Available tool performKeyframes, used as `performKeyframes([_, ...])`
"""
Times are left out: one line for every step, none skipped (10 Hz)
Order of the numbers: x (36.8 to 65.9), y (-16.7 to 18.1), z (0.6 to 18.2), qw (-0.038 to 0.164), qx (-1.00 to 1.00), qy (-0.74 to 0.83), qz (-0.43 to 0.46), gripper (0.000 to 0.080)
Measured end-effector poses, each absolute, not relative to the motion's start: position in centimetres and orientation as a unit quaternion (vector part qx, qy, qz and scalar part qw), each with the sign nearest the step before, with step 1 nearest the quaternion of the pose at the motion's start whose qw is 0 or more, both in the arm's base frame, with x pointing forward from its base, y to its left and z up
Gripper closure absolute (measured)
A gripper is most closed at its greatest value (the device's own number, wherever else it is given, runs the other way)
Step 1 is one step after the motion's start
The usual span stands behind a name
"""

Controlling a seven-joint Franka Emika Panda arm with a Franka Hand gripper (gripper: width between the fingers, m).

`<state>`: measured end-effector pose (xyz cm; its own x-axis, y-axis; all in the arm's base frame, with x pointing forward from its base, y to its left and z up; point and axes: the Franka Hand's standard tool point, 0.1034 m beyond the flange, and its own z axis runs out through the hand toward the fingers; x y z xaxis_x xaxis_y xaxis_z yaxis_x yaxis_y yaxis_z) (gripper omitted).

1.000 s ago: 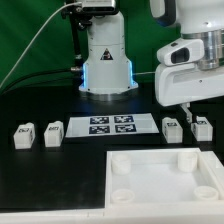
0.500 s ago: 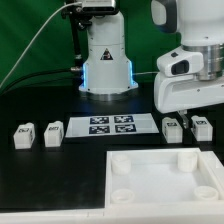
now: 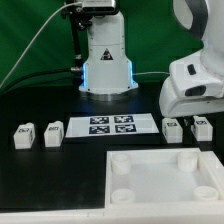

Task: Assemble one leg

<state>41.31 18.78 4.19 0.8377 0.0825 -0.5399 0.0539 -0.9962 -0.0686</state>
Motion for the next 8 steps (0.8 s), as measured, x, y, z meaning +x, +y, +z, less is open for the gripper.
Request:
performKeyframes([40.8,18.7,4.2,0.021,-0.948,-0.037,0.316,0.0151])
performKeyframes([41.0,18.7,4.1,0.022,-0.948,-0.037,0.316,0.0151])
performKeyframes([40.9,18.7,4.1,0.021,-0.948,-0.037,0.316,0.0151])
performKeyframes([40.8,18.7,4.1,0.021,-0.947,-0.037,0.317,0.0151])
performKeyframes([40.1,18.7,3.9,0.013,-0.943,-0.024,0.331,0.0151])
performKeyframes([39.3,19.0,3.6,0.004,-0.937,-0.016,0.348,0.0151])
performKeyframes([38.8,19.2,3.1,0.001,-0.936,-0.014,0.351,0.0151])
performKeyframes([38.4,19.4,2.6,-0.001,-0.937,-0.012,0.35,0.0151])
